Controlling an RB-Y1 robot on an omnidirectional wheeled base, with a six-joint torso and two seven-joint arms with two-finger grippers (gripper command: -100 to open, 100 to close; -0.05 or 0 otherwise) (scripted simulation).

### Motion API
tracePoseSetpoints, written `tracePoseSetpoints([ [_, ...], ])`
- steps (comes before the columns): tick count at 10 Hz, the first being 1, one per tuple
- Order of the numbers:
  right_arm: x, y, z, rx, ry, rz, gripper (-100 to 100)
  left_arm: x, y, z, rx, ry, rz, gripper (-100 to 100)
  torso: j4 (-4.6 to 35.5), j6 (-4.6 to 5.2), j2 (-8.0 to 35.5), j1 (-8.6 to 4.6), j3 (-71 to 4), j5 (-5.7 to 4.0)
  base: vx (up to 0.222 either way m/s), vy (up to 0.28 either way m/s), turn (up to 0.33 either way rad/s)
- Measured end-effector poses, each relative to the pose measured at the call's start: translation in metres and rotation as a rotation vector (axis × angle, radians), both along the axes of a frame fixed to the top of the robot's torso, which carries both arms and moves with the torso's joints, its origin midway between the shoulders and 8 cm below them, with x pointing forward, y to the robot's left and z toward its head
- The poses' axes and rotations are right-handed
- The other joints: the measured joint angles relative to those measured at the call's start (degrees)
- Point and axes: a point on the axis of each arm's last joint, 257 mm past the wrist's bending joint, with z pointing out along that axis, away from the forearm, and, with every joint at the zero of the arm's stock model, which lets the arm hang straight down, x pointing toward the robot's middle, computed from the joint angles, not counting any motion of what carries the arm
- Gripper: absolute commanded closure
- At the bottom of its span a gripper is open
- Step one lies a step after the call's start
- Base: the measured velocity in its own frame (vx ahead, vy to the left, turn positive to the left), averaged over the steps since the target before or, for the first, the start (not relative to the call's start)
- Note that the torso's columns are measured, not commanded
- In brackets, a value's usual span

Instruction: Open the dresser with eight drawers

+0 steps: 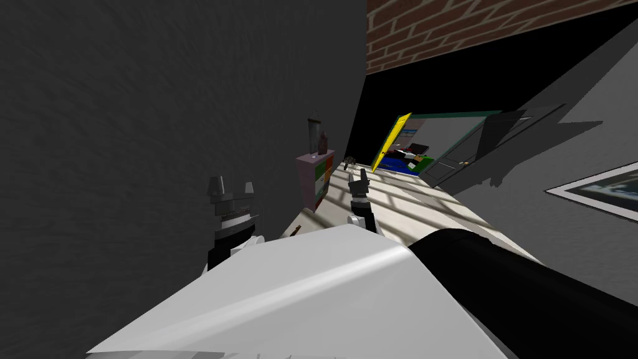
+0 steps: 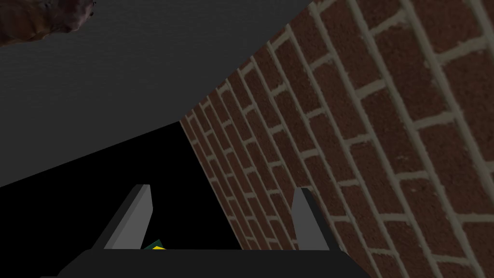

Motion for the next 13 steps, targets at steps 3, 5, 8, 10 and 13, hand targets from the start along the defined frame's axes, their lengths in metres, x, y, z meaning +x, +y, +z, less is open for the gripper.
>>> tracePoseSetpoints([
  [3, 0.0000, 0.0000, 0.0001, 0.000, 0.000, 0.000, 0, 0.0000, 0.0000, 0.0001, 0.000, 0.000, 0.000, 0, 10.06, 0.00, 10.03, 0.00, -20.14, 0.00, 0.000, 0.000, 0.000],
  [5, -0.0001, 0.0000, 0.0001, 0.000, 0.000, 0.000, 0, -0.0001, 0.0000, 0.0001, 0.000, 0.000, 0.000, 0, 18.46, 0.00, 18.45, 0.00, -36.92, 0.00, 0.000, 0.000, 0.000],
  [8, -0.0001, 0.0000, 0.0002, 0.000, 0.000, 0.000, 0, -0.0001, 0.0000, 0.0002, 0.000, 0.000, 0.000, 0, 31.14, 0.00, 31.16, 0.00, -62.27, 0.00, 0.000, 0.000, 0.000],
  [10, -0.0001, 0.0000, 0.0002, 0.000, 0.000, 0.000, -100, -0.0001, 0.0000, 0.0002, 0.000, 0.000, 0.000, 0, 39.60, 0.00, 39.62, 0.00, -79.19, 0.00, 0.007, -0.001, 0.021],
  [13, 0.0031, 0.0063, -0.0020, -0.116, 0.023, -0.004, -100, 0.0000, 0.0000, -0.0001, 0.000, 0.000, 0.000, 0, 42.20, 0.00, 42.17, -0.03, -84.54, -0.01, 0.023, -0.014, 0.072],
])
